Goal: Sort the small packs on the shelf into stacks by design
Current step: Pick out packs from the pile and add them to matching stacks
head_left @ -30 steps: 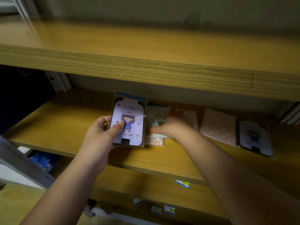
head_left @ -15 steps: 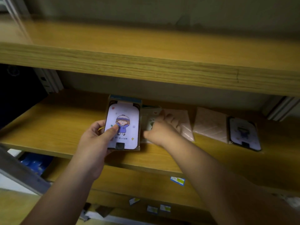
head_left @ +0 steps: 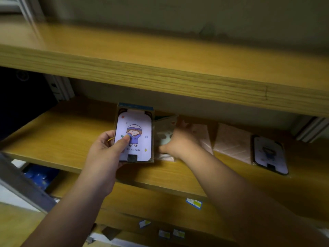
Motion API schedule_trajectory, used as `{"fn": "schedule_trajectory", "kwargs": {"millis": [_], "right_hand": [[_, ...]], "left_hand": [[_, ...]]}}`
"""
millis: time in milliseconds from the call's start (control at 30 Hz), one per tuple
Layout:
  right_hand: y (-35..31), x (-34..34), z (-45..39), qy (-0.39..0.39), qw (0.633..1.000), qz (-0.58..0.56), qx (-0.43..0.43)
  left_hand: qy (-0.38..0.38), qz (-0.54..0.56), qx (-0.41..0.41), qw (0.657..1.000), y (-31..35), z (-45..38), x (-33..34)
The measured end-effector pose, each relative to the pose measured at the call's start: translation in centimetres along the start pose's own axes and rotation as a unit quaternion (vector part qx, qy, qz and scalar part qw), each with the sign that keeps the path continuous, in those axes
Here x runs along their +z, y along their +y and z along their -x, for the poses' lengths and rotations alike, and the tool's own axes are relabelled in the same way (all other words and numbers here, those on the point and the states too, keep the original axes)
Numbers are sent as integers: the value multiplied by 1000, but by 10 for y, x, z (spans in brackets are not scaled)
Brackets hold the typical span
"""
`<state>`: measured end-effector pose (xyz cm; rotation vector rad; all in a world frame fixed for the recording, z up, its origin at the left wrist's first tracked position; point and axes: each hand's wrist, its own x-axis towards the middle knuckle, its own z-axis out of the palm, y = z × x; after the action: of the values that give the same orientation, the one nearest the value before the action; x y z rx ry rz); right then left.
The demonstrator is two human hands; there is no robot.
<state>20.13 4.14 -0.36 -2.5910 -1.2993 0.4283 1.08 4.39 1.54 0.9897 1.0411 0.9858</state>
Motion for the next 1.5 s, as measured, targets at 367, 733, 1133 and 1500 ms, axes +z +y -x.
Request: {"fn": "schedule_trajectory", "kwargs": {"millis": [367,733,1133,1500], "right_hand": [[71,-41,37,-21,828,-552,101],[181,-63,145,107,693,-709,70],[302,-103,297,155,716,-678,64],[442,-140,413,135,684,-712,86]], "left_hand": [[-19,17,-21,999,-7,4,28],[-106,-17,-32,994,-17,58,89],[-182,-42,-43,981,-62,218,178],[-220,-46,-36,974,-114,382,262]]}}
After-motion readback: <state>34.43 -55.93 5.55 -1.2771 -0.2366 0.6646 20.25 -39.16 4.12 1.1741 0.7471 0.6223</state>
